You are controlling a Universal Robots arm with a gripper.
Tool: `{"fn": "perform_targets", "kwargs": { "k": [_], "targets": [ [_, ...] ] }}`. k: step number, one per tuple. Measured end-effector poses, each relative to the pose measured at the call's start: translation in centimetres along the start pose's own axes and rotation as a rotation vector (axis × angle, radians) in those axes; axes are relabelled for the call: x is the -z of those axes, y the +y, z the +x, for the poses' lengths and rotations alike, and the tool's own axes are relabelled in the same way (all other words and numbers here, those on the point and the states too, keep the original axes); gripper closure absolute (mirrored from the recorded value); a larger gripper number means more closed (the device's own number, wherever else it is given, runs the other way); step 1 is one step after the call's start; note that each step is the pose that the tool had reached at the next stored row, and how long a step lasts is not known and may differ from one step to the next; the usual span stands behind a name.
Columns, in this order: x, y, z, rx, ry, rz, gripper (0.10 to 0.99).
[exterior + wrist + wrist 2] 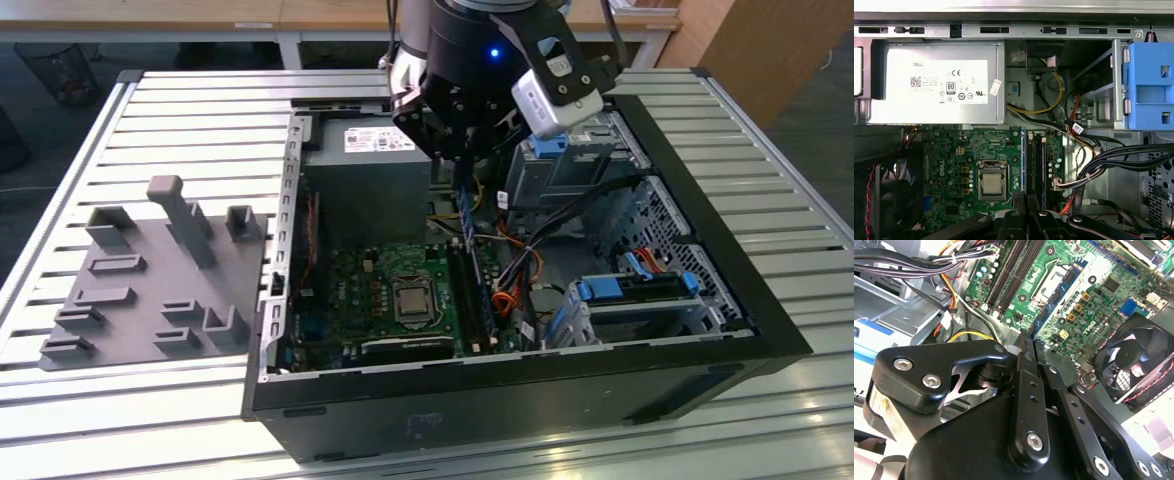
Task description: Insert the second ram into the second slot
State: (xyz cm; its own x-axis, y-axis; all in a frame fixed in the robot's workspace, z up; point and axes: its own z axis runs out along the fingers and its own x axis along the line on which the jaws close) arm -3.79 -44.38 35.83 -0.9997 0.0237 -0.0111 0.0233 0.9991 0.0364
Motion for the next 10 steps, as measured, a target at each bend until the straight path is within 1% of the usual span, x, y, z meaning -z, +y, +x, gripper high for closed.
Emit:
{"fn": "perform_targets", "kwargs": {
  "k": [10],
  "targets": [
    [-0.22, -0.01, 0.0, 0.0, 0.0015, 0.0, 0.953]
  ]
}}
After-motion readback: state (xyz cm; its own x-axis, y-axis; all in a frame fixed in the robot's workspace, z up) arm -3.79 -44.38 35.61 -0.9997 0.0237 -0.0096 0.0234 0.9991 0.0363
